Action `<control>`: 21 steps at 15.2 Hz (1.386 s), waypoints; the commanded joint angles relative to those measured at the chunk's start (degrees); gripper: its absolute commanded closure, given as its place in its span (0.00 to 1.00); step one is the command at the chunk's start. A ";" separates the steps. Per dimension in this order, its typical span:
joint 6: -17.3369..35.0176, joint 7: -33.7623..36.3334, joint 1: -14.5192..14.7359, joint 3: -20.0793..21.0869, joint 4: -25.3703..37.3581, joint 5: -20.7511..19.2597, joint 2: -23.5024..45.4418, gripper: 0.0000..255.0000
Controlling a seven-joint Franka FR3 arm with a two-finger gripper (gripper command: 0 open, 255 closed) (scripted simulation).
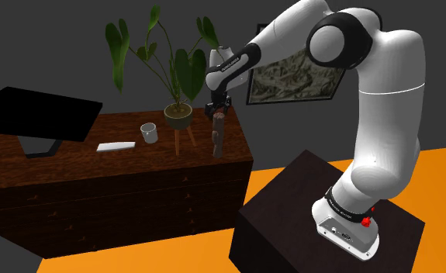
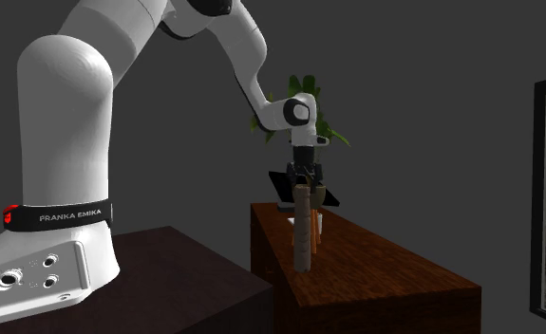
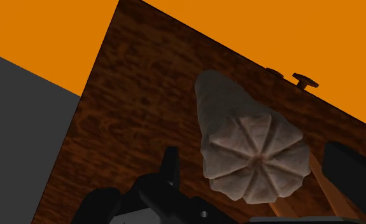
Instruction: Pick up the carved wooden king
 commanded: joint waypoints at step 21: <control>-5.57 0.08 0.00 -0.07 1.23 -0.12 -4.37 1.00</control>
